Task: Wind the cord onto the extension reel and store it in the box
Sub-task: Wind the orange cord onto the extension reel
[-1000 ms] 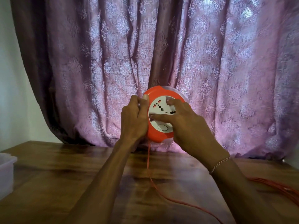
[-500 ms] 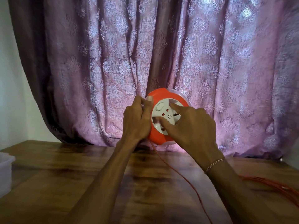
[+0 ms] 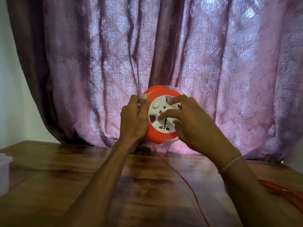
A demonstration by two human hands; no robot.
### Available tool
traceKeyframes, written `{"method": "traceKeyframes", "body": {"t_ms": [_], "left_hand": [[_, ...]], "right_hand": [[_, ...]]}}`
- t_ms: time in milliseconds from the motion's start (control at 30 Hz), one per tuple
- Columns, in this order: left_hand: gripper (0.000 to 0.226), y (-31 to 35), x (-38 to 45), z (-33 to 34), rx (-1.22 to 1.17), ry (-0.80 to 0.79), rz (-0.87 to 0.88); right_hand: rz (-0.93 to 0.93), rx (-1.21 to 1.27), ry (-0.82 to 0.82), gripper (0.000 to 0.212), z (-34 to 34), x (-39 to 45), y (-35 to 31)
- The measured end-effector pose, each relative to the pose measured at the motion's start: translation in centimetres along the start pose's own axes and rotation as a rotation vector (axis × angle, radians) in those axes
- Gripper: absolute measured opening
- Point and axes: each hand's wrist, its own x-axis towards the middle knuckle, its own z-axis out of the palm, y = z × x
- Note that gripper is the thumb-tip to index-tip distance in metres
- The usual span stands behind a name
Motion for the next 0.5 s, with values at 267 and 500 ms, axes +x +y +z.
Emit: {"method": "traceKeyframes", "body": {"t_ms": [267, 500], "left_hand": [[0.038, -0.3, 0.1, -0.6, -0.078, 0.024, -0.032], [0.035, 0.5, 0.0, 0.0, -0.059, 0.007, 0.015]], "right_hand": [[-0.025, -0.120, -0.107, 0.073, -0.7, 0.1, -1.3], [-0.008, -0.117, -0.053, 0.062, -0.3, -0.1, -1.4]]}}
